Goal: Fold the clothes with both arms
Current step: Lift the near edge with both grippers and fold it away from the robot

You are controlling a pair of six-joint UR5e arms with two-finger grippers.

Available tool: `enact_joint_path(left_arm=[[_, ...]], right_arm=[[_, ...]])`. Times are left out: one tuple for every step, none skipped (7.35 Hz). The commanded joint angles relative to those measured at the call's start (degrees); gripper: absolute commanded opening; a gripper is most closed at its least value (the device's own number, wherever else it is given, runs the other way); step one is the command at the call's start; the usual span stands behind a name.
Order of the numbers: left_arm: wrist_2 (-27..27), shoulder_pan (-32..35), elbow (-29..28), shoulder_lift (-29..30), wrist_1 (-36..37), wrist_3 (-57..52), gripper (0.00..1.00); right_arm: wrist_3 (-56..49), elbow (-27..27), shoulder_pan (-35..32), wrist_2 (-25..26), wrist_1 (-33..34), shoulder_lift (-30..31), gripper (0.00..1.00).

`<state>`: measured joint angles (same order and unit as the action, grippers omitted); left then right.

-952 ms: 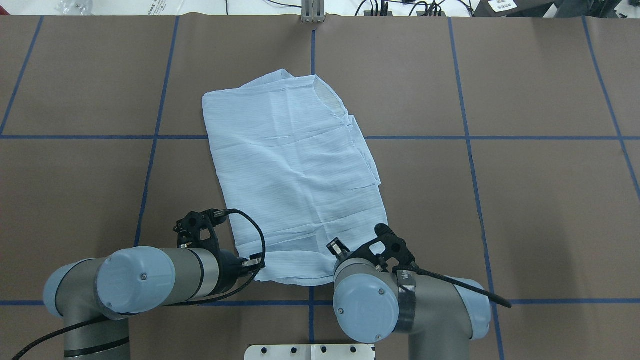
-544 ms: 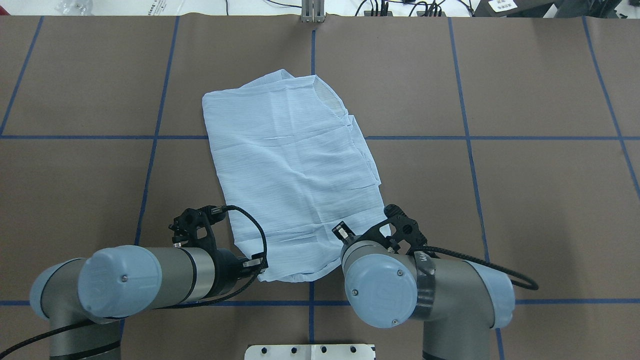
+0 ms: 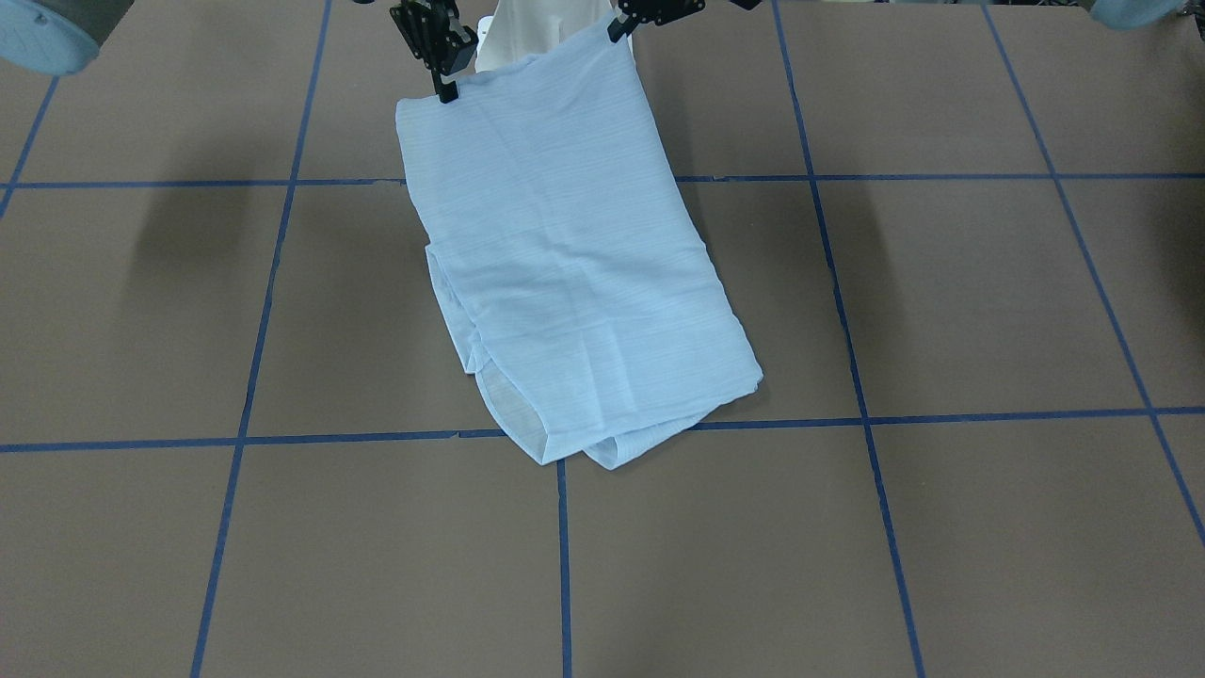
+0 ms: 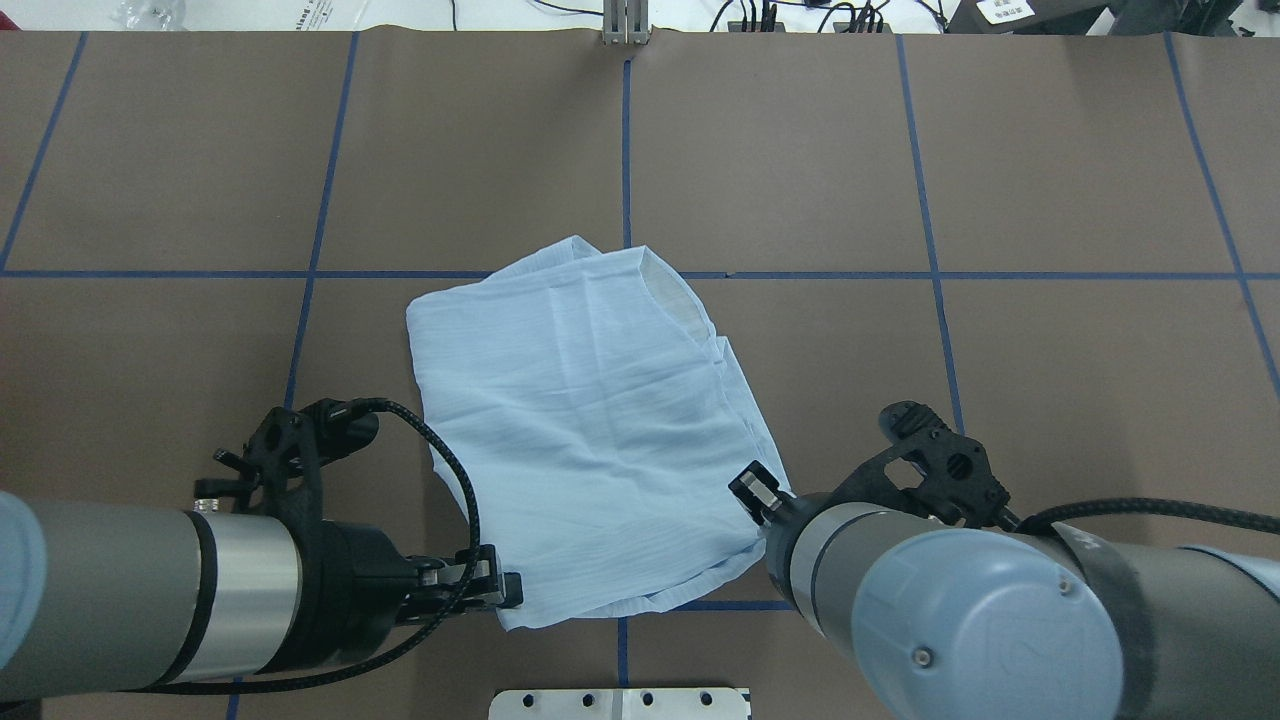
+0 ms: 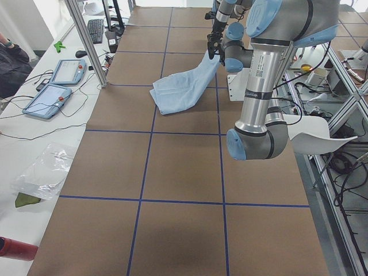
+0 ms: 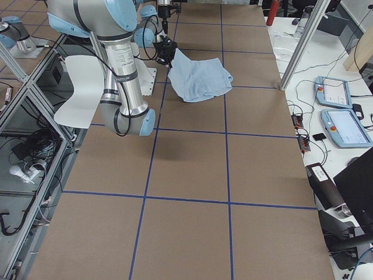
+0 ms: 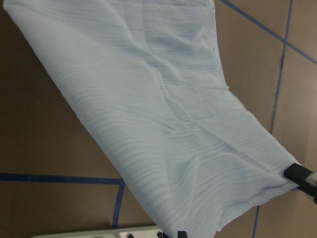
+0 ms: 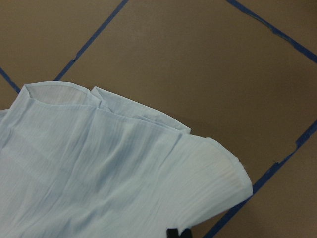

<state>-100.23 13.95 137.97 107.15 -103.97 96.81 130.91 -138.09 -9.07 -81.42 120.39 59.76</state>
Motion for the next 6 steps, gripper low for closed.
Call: enact_joint_path(left_arm=[[-0.7,2.0,-0.7,0.3,2.2,-0.5,0.0],[-0.7,4.5,-4.2,0.5,2.2,-0.6,0.0],[-0.6,7.5,-7.3,0.9,2.1,-1.8,0.0],[-0.6,10.5,-9.1,1.1,2.2,-6.1,0.0],[-0.6,13.0,-11.6,1.1,2.2,-6.8,0.0],[-0.5,15.2,-13.4,1.1,2.0,-7.0,0.0]], right_arm=[[-0.5,2.0,0.4,0.5,1.4,-3.3,0.0],[-2.7,7.0,0.2,3.0,1.1,-6.6,0.0],[-5.4,11.6,-0.2,6.3,0.0,-9.3,0.0],[-7.7,14.7,-2.2,6.5,-4.5,-9.5,0.0],[-10.9,18.3,-4.4,6.5,-8.8,-9.7,0.0],[-13.8,21.8,-6.6,6.5,-12.8,-9.9,0.0]])
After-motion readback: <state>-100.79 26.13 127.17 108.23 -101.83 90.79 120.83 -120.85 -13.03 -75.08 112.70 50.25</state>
